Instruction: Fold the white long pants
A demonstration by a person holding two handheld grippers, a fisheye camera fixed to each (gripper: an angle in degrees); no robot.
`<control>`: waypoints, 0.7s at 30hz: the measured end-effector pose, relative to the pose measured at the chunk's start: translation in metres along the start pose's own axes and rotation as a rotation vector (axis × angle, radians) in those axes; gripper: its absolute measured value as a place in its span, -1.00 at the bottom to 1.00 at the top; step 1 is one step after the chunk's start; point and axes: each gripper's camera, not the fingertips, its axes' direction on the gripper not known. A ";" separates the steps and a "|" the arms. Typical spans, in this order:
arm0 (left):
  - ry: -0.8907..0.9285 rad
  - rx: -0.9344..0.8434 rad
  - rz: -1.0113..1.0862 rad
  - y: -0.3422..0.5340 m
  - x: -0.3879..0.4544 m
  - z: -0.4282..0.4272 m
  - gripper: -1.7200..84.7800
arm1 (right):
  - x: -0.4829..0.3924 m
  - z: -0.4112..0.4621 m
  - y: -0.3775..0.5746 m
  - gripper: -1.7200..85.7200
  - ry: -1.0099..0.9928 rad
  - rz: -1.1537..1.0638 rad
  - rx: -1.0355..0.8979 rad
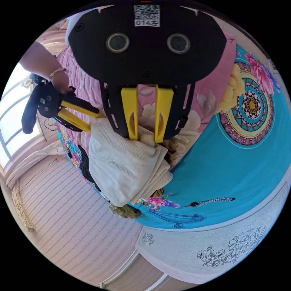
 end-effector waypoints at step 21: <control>0.650 -0.148 0.871 0.218 0.292 -0.138 -0.86 | 0.028 -0.133 0.381 -0.94 -0.556 0.653 0.141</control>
